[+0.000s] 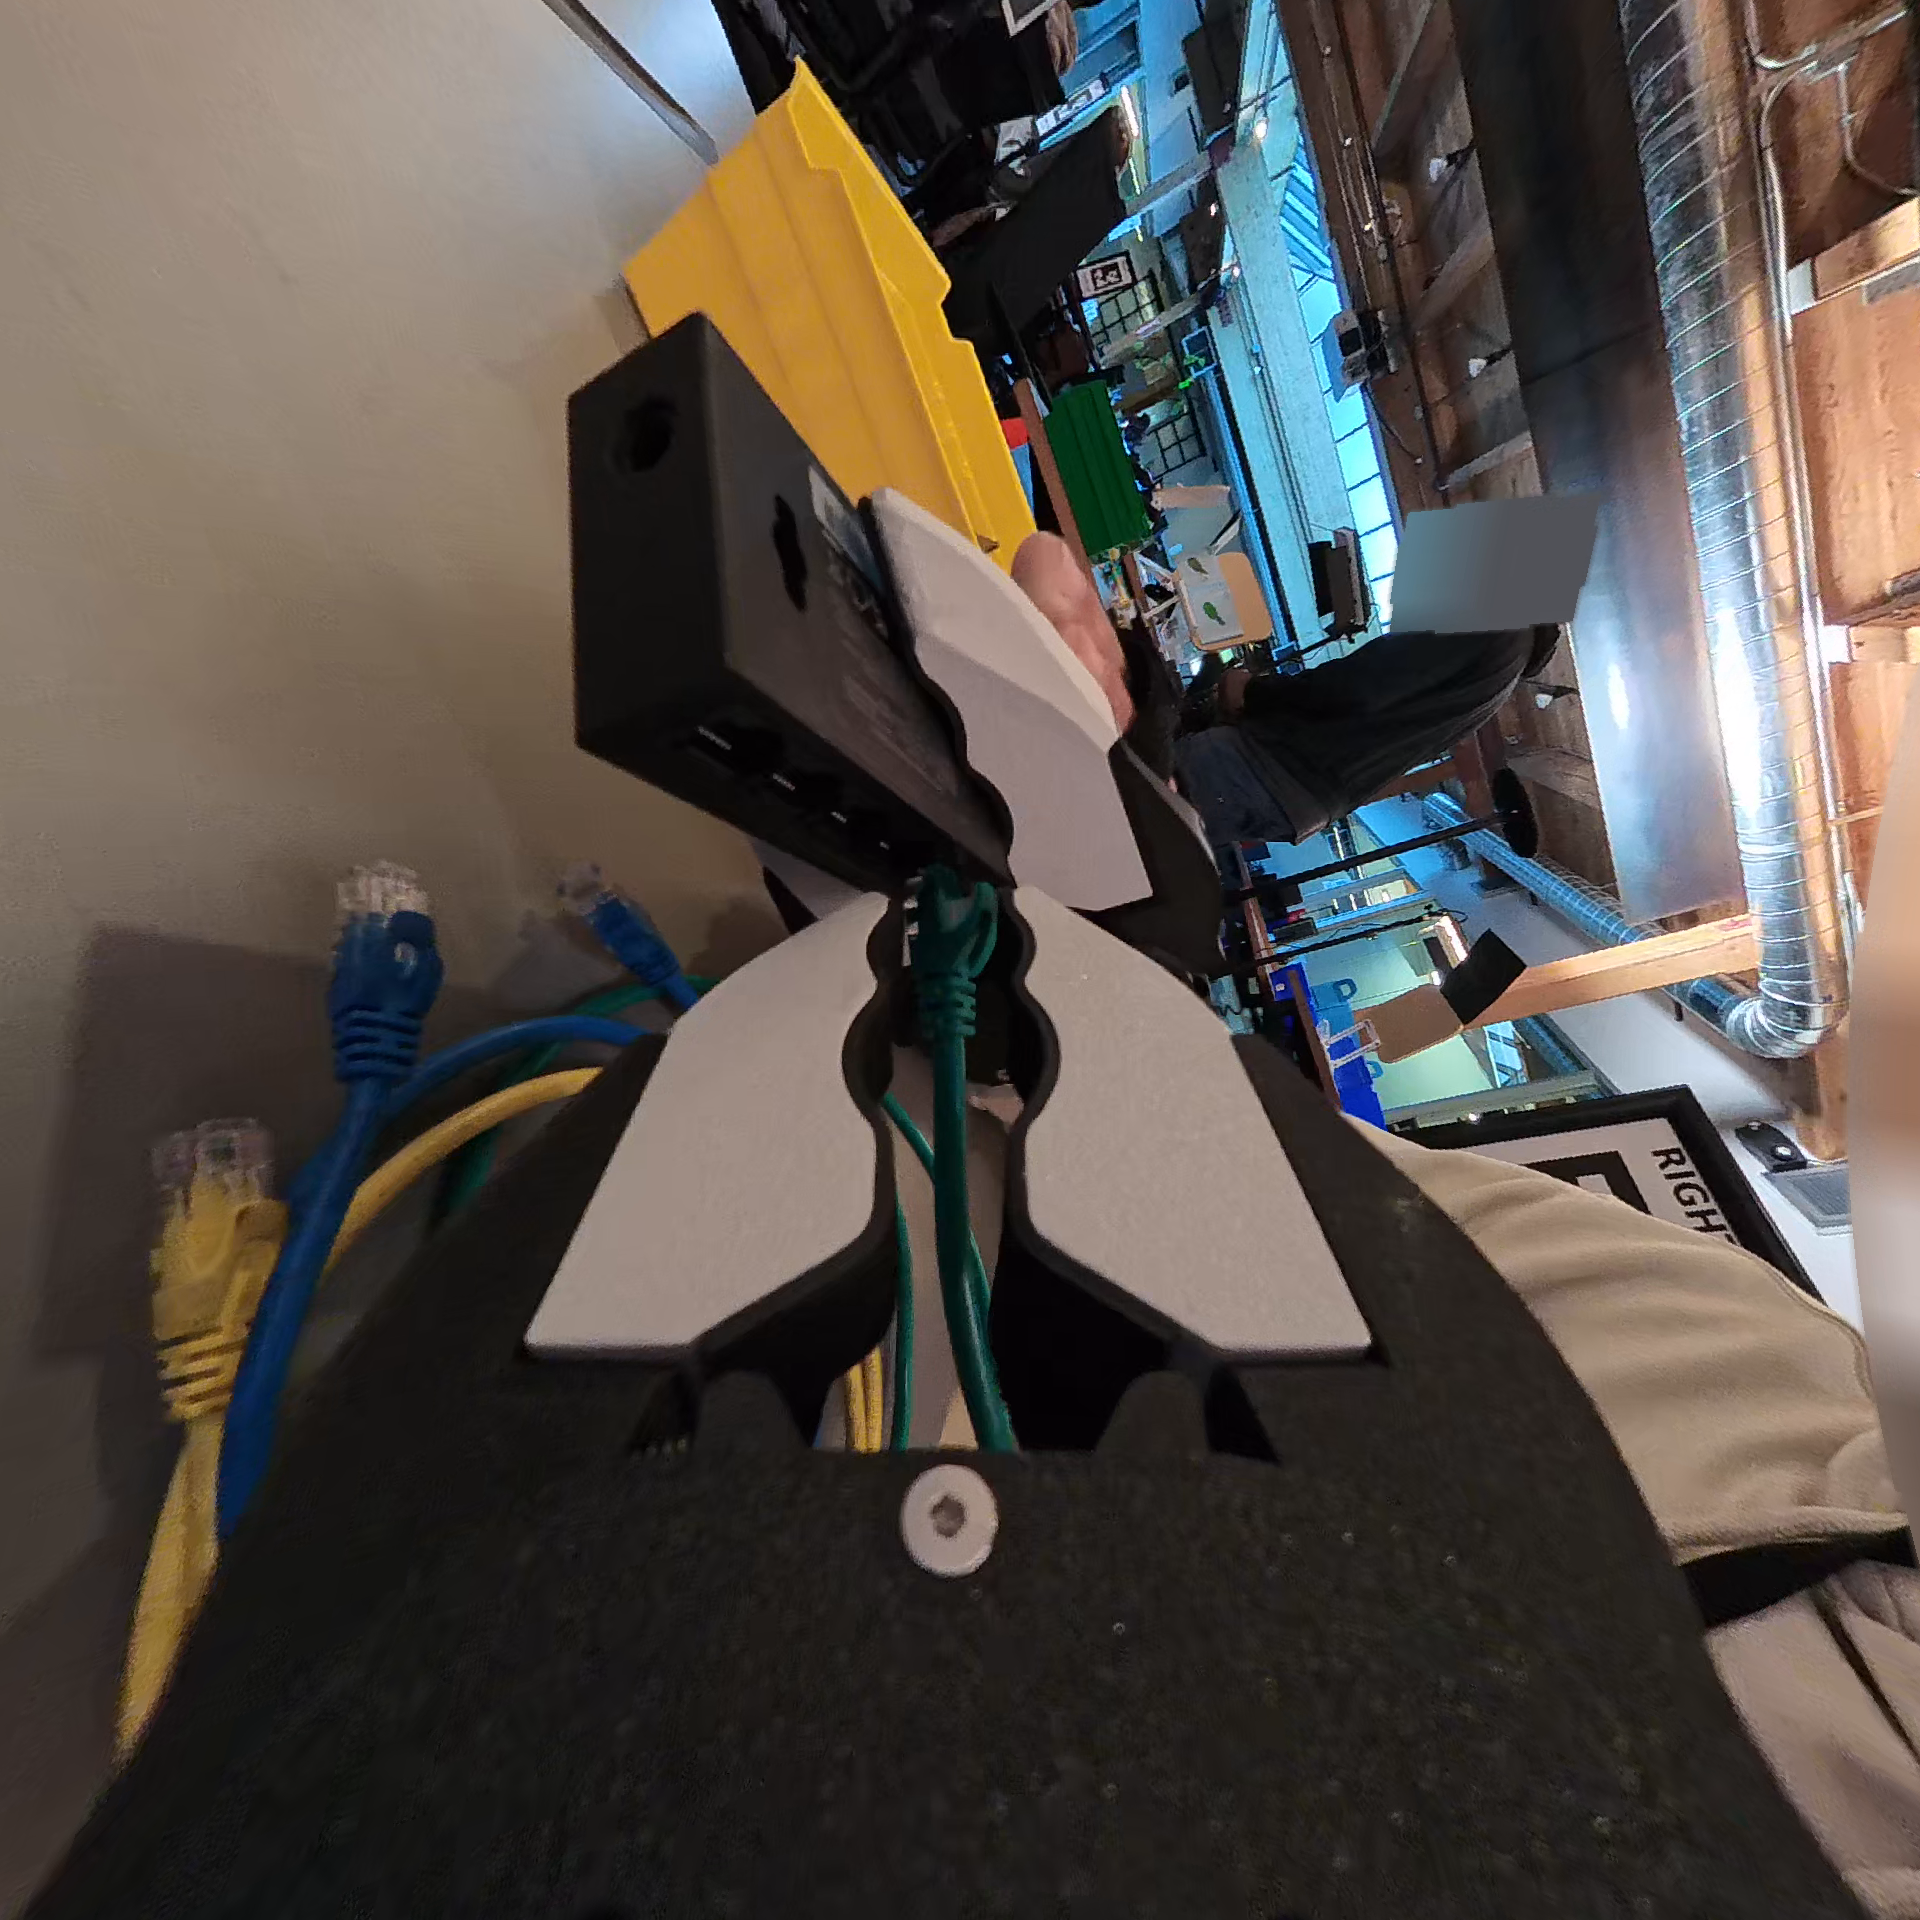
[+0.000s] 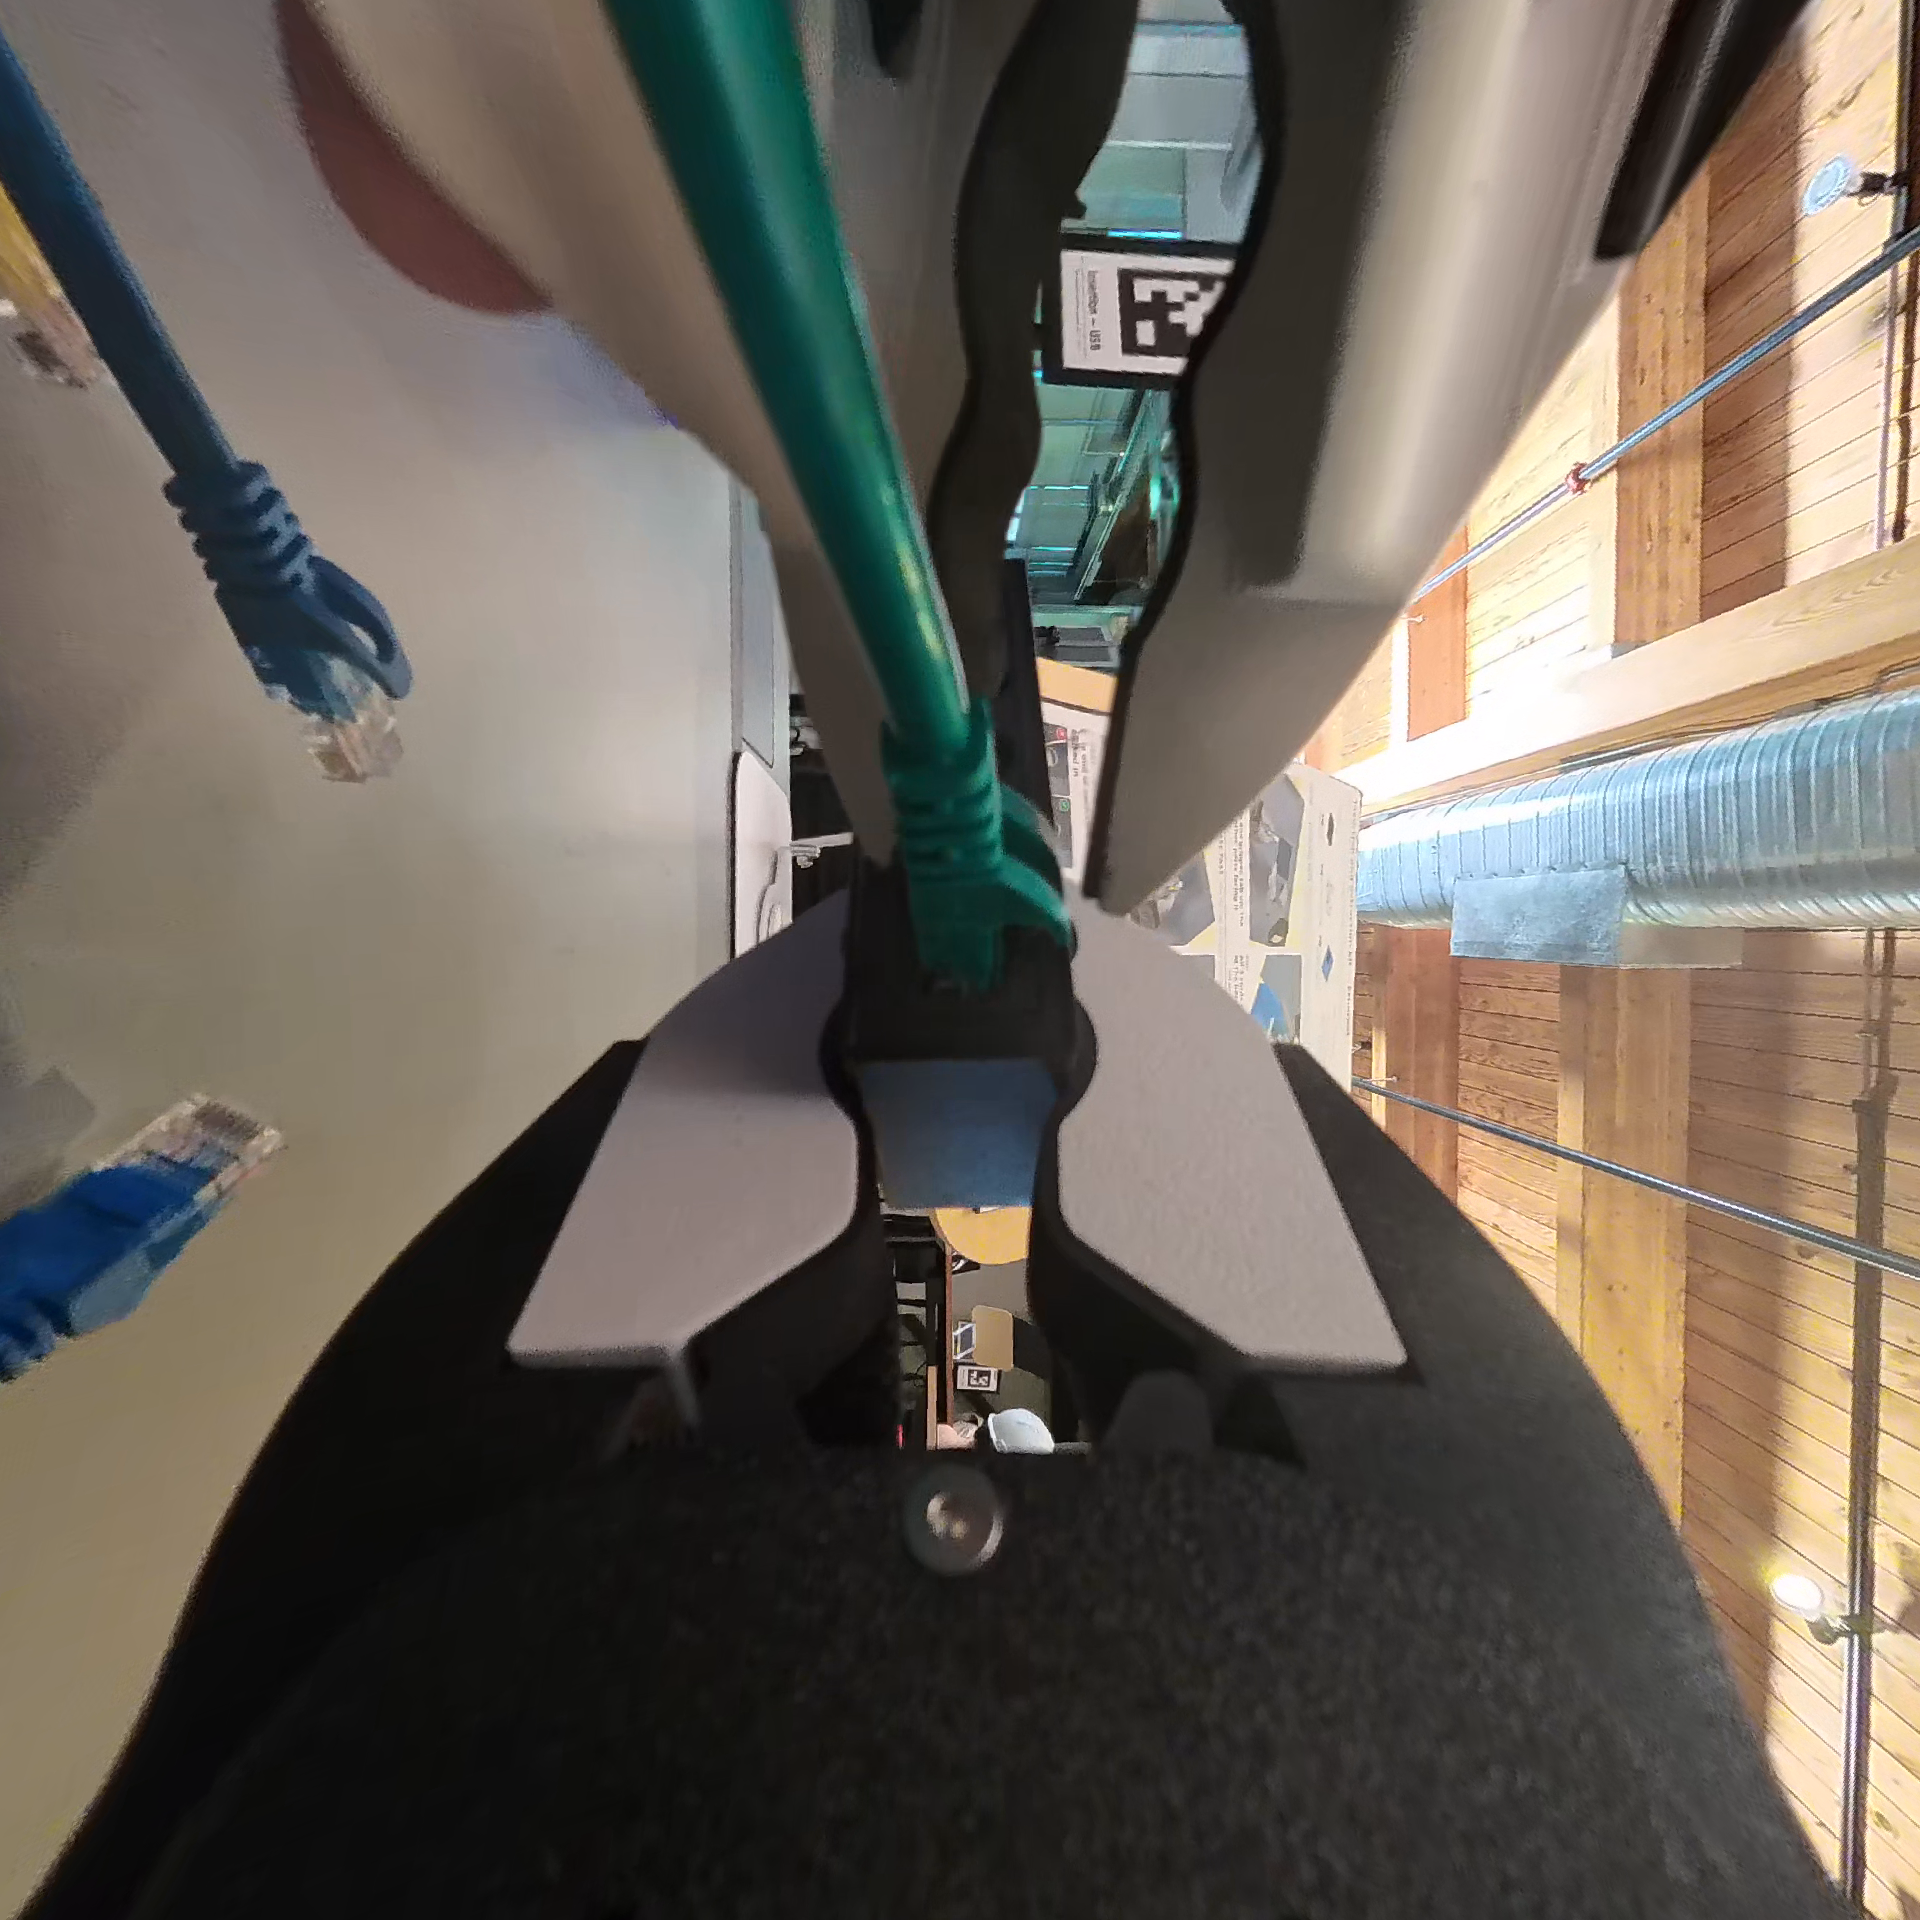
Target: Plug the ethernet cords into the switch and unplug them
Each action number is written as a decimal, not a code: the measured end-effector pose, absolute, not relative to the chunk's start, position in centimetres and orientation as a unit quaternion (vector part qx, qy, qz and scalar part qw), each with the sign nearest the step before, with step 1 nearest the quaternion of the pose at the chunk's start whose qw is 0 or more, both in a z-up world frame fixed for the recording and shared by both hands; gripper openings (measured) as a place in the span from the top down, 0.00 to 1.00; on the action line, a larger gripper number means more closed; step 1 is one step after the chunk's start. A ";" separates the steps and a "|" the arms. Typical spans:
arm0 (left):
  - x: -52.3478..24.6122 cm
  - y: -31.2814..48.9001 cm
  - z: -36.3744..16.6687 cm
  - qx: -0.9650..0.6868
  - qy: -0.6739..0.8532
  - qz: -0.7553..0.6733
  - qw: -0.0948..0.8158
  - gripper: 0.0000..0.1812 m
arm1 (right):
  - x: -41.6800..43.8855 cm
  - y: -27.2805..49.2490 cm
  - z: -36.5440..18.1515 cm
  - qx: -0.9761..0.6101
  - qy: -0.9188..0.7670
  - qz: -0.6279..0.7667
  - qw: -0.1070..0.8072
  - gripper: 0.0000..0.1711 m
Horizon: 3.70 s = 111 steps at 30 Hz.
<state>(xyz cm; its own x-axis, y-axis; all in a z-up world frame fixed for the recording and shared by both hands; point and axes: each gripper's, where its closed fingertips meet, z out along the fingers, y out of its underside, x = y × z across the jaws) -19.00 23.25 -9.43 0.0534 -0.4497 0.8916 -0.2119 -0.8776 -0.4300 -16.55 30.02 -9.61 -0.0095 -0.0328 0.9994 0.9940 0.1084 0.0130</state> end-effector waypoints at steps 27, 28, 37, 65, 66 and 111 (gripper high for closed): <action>-18.9 22.6 -10.5 -0.710 0.285 -0.639 0.079 0.93 | -16.7 29.9 -10.1 -0.459 -0.526 -0.503 0.510 0.83; -18.9 22.6 -10.6 -0.714 0.294 -0.630 0.085 0.94 | -16.7 29.9 -10.2 -0.459 -0.526 -0.502 0.511 0.83; -18.9 22.8 -10.5 -0.722 0.317 -0.603 0.119 0.93 | -16.8 30.0 -10.2 -0.463 -0.523 -0.496 0.515 0.83; -20.3 23.7 -12.6 -0.724 0.552 -0.214 0.353 0.93 | -16.9 30.8 -11.9 -0.515 -0.530 -0.453 0.498 0.83; -20.4 23.7 -12.6 -0.726 0.552 -0.213 0.351 0.93 | -17.0 30.8 -11.9 -0.517 -0.530 -0.451 0.498 0.83; -24.4 24.5 -15.4 -0.757 0.496 -0.280 0.320 0.81 | -13.2 31.3 -10.5 -0.547 -0.490 -0.428 0.527 0.83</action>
<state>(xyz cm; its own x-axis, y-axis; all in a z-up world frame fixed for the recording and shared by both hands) -24.39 24.52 -15.44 0.3502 -0.9306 0.1065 -0.5725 -0.3026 -0.7620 -13.21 31.33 -10.53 0.1544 0.0859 0.9843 0.9868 0.0352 -0.1578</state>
